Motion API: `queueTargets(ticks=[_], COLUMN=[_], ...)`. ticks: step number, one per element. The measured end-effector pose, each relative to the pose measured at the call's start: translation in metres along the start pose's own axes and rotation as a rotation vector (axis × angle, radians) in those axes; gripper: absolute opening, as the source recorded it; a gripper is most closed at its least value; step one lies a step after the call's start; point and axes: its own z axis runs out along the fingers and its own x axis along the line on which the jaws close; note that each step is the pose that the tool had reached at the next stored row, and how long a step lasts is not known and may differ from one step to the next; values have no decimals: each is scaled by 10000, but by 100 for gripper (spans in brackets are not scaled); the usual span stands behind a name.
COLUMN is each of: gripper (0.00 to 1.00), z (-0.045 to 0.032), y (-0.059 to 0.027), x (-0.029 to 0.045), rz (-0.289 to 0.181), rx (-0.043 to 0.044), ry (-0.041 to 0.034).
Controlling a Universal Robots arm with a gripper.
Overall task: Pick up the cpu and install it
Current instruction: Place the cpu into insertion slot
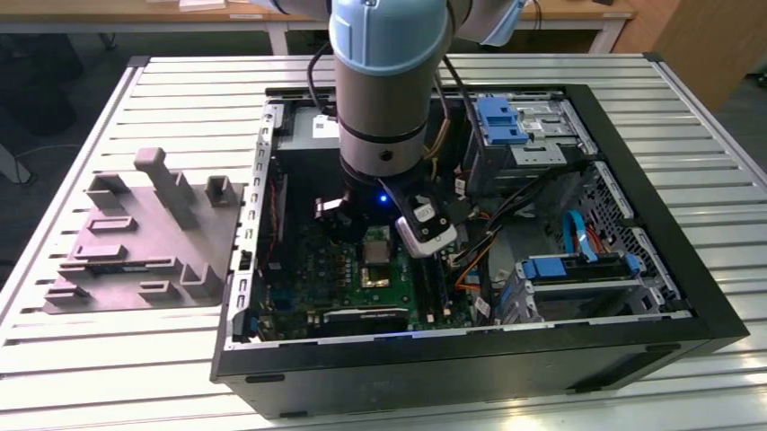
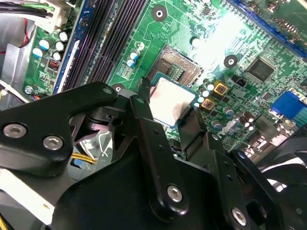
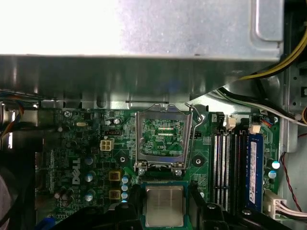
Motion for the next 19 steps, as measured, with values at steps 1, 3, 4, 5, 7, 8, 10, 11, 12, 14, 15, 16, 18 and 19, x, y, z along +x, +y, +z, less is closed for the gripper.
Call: queueTargets(ticks=[1,3,4,5,7,8,10,11,12,14,15,16,18,19], gripper=[47,47,47,47,47,47,47,47,47,47,47,47,47,47], z=[4,24,38,53,86,103,125,129,132,142,151,158,171,174], y=[0,0,0,0,0,-1,-4,-12,-23,-41,-45,-47,-52,-60], x=[0,0,0,0,-1,-1,-2,-2,-2,0,0,0,-1,-1], rz=[0,0,1,5,44,51,53,51,51,26,8,1,-5,-6], rx=[-3,-2,-1,-2,-1,-1,-1,1,-1,-1,-2,-2,-1,0], ry=[-1,2,6,7,8,9,10,12,11,11,10,11,13,13])
